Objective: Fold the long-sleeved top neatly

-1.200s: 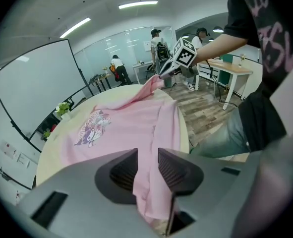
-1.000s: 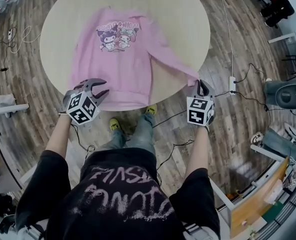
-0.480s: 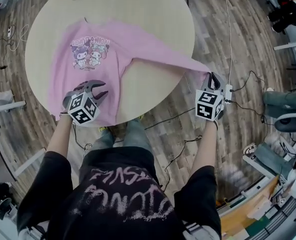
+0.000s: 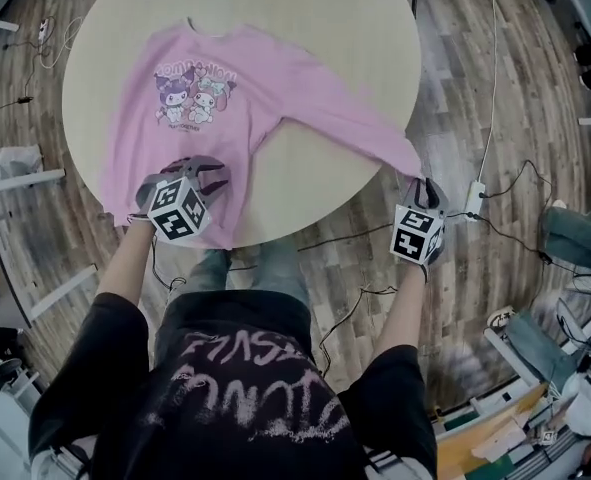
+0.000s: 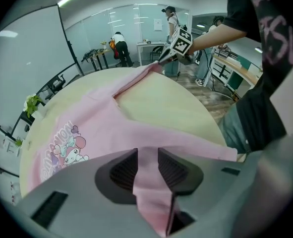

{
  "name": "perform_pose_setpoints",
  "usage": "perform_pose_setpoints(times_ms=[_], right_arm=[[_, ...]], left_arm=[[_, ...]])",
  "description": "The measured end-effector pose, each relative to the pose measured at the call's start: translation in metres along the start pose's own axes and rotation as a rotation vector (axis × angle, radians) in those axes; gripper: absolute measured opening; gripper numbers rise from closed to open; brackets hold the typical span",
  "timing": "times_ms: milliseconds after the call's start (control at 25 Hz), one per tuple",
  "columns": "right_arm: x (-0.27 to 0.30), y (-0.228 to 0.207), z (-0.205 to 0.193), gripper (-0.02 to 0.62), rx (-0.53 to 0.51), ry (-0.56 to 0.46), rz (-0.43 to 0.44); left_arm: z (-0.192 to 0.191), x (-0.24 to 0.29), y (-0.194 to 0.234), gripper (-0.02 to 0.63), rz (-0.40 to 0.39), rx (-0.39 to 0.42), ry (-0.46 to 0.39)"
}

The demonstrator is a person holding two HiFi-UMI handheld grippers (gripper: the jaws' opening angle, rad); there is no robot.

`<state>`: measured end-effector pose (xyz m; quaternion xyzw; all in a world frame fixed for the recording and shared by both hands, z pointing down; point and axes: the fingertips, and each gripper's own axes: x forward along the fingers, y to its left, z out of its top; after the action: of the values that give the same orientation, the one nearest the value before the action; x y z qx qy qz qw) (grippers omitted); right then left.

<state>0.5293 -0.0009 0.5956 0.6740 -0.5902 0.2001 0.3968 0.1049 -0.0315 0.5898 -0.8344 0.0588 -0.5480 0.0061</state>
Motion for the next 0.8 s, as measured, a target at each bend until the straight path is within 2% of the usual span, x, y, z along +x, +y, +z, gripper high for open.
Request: perform_pose_setpoints(times_ms=[160,400,560,800], right_arm=[[-0.020,0.016,-0.024,0.094,0.069,0.020,0.006],[-0.065,0.062,-0.010,0.086,0.083,-0.023,-0.035],[-0.106,0.115,0.020,0.026,0.066,-0.070,-0.074],[-0.155,0.233,0.071,0.006,0.049,-0.123,-0.078]], left_arm=[[0.004,-0.005,0.002,0.138,0.009,-0.011,-0.053],[-0.018,-0.046,0.013,0.135,0.077,-0.019,-0.178],[-0.068,-0.082,0.020,0.129,0.112,-0.024,-0.240],[-0.179,-0.133,0.040,0.127,0.133,-0.097,-0.287]])
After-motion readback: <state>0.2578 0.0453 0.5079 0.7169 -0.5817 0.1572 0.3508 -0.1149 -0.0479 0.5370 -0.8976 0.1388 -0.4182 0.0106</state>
